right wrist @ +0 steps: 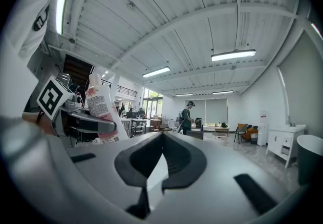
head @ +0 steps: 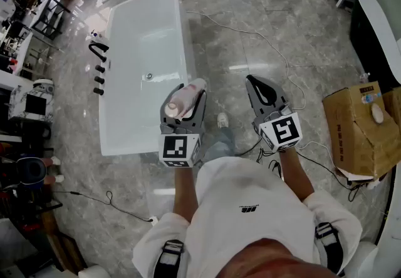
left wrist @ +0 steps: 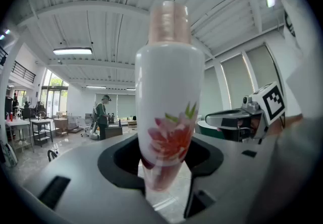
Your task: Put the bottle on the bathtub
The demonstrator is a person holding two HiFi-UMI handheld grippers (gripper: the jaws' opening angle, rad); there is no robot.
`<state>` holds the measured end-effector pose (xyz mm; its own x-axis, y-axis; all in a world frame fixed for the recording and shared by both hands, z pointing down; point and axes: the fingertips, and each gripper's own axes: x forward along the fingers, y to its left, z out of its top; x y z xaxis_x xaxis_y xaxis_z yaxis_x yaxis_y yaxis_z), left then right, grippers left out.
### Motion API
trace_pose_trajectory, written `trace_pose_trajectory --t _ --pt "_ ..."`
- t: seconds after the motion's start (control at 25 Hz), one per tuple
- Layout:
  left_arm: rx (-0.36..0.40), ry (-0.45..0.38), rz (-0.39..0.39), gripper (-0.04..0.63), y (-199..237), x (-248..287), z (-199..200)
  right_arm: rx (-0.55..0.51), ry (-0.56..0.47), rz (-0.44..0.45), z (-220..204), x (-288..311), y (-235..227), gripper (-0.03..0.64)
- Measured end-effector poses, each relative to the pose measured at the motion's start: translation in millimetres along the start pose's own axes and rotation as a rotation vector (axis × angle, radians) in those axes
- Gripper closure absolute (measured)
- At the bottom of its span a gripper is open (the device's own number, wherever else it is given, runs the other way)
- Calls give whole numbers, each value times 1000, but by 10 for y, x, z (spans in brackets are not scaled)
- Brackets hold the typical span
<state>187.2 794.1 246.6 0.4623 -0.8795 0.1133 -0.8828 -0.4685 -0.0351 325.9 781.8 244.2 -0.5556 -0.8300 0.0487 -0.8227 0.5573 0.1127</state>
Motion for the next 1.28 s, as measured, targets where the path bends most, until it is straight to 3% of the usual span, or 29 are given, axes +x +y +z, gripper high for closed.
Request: trace_pose_trajectory --t 0.32,0.68,1.28 --pt "10 6 21 368 728 1202 13 8 -38 19 -74 1268 -670 621" --pt "5 40 -8 368 1676 2634 47 17 0 15 -138 2789 -1412 621" --pt "-16 60 -12 368 2406 3812 -35 12 38 19 -341 3978 -2024 621"
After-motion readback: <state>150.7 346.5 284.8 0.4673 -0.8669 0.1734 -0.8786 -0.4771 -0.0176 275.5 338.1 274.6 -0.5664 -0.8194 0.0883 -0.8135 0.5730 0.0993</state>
